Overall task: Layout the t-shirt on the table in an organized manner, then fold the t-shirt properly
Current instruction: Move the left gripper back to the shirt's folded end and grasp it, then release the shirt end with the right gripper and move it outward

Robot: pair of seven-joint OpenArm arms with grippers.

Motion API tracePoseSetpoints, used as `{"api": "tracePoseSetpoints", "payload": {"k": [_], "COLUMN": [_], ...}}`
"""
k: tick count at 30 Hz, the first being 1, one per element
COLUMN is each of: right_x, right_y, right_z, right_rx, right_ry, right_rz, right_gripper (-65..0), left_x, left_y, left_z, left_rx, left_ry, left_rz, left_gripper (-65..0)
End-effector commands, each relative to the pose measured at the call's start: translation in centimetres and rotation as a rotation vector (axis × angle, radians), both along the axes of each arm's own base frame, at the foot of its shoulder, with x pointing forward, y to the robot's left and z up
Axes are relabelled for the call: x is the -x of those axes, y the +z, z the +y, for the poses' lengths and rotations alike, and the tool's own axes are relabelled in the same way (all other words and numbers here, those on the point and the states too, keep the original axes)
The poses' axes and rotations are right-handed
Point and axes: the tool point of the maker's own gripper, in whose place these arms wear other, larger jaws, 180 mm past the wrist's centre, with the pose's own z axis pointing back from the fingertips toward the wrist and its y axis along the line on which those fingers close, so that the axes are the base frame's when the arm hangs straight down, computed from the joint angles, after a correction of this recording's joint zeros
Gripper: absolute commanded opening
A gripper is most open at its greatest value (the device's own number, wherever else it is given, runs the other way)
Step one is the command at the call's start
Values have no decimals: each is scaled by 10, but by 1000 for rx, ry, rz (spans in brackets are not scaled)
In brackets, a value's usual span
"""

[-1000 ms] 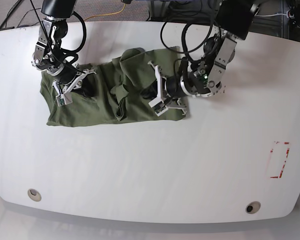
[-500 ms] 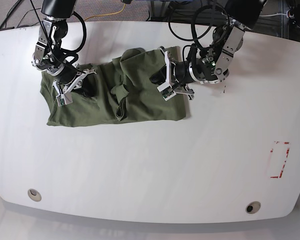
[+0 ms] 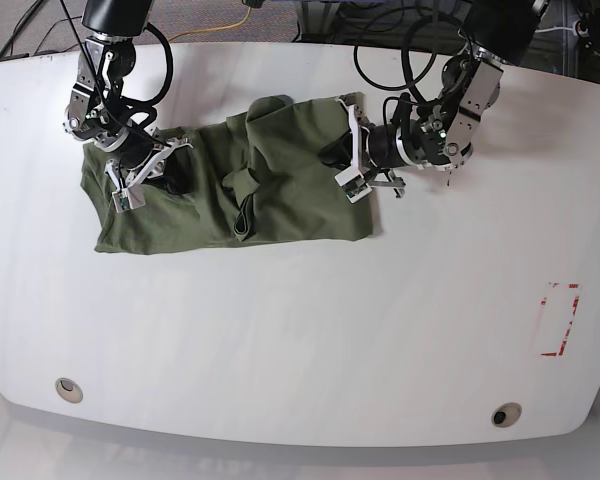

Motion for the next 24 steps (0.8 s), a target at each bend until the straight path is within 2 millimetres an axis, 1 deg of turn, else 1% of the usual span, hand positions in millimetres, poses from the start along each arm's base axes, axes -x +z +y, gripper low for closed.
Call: {"api": "tracePoseSetpoints", "payload": {"k": [1,4,8,11,13,20,22,24], "right_x": [14,9,7,6,6,6,4,-2], "right_y": [-15,-12,-12,-11,-11,-10,-8,-1], "right_z": [-8,-8,-8,-8,-8,-7,-8,-8], "right_rx": [71,71,76,75,73,71,76,84], "right_ry": [22,22,25,24,24,24,26,29], "right_rz": [94,81,79,77,77,75,69,46], "right_gripper": [-645,-645,-645,-645,-644,-644,-644,-644], "left_x": [-9,-12,-14,-27,-30,-33,-35,-36], "left_y": [-6,-7,-8,0,2,5,11,19], "left_z": [22,31,42,49,53,53,50,45], "left_rx": [-84,-104,-128,-130,-130,-126,-117,-105], "left_ry": [4,5,7,32,46,51,45,36], "left_rz": [-11,-16,-21,-48,-52,-62,-80,-101], "left_gripper": [-650,-650,-650,-650,-650,-650,-650,-650]}}
